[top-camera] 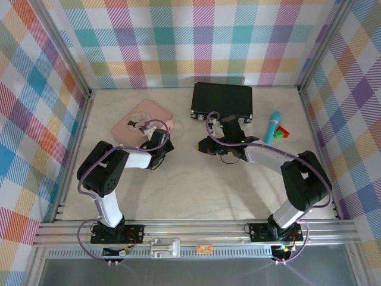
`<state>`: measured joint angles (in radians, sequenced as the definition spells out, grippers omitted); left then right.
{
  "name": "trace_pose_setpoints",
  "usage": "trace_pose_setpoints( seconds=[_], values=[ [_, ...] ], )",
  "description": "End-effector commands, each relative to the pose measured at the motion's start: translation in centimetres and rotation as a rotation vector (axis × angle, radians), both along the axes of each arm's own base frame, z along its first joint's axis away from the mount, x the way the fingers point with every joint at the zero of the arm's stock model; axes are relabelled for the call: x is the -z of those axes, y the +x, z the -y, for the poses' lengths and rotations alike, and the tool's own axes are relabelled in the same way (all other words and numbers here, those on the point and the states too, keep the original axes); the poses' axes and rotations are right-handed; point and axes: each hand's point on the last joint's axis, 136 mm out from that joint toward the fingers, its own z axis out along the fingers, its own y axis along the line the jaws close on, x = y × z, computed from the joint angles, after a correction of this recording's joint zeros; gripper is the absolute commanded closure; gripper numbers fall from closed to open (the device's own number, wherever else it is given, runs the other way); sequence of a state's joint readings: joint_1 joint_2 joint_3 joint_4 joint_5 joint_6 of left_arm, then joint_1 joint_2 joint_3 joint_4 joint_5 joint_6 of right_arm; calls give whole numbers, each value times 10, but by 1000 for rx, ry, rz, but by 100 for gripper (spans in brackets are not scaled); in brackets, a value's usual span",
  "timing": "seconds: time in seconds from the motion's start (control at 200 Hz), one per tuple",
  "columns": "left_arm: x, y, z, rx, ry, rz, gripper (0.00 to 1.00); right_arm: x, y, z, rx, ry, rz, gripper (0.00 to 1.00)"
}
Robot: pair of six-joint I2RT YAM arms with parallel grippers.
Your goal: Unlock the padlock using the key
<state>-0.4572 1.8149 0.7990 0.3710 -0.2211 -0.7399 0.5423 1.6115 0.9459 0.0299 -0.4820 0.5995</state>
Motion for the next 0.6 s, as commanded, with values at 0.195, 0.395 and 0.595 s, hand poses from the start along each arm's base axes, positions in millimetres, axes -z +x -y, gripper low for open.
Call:
trace_pose_setpoints(
  seconds=[0.195, 0.395, 0.595],
  values=[
    [-50, -8, 29, 75, -396, 87, 100, -2, -3, -19, -27, 178, -62, 100],
    [-61, -18, 30, 47, -562, 120, 100, 4, -4, -32, -32, 262, -97, 100],
    [-73, -18, 36, 33, -697, 140, 100, 12, -7, -47, -34, 327, -145, 100]
  ],
)
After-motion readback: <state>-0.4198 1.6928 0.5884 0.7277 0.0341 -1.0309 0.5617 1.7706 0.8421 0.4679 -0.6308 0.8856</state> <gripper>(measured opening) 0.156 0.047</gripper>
